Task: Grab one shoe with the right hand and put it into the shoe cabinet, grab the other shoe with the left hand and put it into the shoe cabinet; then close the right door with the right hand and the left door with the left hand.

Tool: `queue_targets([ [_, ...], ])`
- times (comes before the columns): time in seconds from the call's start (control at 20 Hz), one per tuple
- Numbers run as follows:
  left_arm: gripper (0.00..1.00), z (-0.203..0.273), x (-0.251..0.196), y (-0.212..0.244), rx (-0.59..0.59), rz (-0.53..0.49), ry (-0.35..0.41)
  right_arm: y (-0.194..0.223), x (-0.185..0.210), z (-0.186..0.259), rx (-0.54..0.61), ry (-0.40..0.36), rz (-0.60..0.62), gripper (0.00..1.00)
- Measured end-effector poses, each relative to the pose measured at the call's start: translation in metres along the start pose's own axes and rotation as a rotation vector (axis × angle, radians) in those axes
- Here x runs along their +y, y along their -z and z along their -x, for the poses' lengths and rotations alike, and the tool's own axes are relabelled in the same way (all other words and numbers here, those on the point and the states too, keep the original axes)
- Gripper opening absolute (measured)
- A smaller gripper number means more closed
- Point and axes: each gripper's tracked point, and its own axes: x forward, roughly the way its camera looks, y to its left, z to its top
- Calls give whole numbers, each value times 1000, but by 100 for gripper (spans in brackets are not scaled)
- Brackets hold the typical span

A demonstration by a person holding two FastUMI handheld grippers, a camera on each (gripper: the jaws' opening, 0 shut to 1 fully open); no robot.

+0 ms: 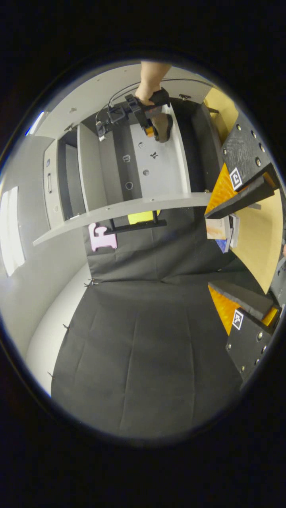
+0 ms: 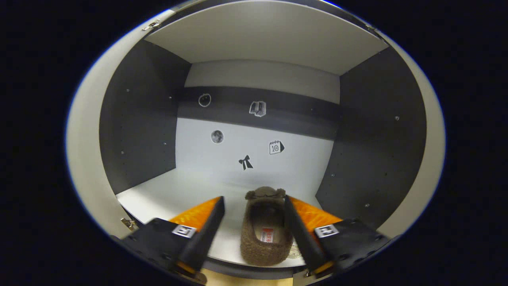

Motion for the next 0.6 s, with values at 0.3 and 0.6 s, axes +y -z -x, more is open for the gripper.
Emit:
queue_targets([
  [0.3, 100, 0, -47, 16, 32, 45, 151, -32, 12, 83, -203, -38, -25, 98],
  [0.6, 100, 2, -107, 36, 60, 49, 312, -41, 1, 167, -316, -10, -38, 97],
])
